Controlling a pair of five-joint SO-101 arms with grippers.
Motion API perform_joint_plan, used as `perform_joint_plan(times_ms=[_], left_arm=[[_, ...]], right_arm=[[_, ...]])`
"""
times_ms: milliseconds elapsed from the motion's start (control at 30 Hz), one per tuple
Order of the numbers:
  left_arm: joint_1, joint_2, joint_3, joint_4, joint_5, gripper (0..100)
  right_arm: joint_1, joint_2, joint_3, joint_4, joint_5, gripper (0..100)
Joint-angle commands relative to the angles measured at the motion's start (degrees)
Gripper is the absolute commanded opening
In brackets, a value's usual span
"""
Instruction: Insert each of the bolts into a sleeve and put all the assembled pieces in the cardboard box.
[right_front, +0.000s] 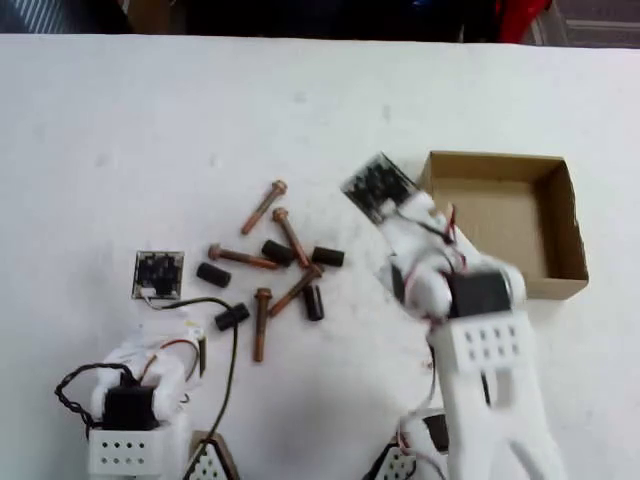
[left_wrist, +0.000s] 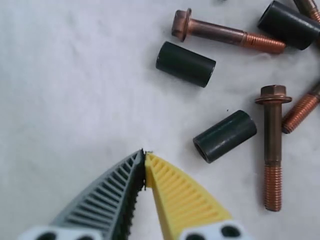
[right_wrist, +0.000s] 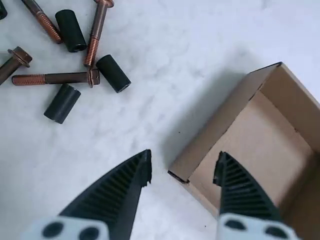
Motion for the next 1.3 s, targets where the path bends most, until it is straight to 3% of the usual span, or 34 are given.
perform_joint_plan(times_ms=[0, 267, 733, 1267], left_arm=[[-0.48, -0.48, -0.09, 0.35, 0.62, 2], [-0.48, -0.48, -0.09, 0.35, 0.62, 2], [-0.48, -0.48, -0.09, 0.35, 0.62, 2], [-0.48, -0.48, -0.09, 0.35, 0.62, 2]], right_arm=[[-1.80, 11.03, -7.30, 0.40, 5.36, 20.0], [-4.70, 29.93, -17.41, 0.22, 13.36, 20.0], [-8.84, 52.09, -31.21, -5.67, 19.43, 20.0], [-11.30, 64.31, -37.71, -5.93, 19.52, 19.8]])
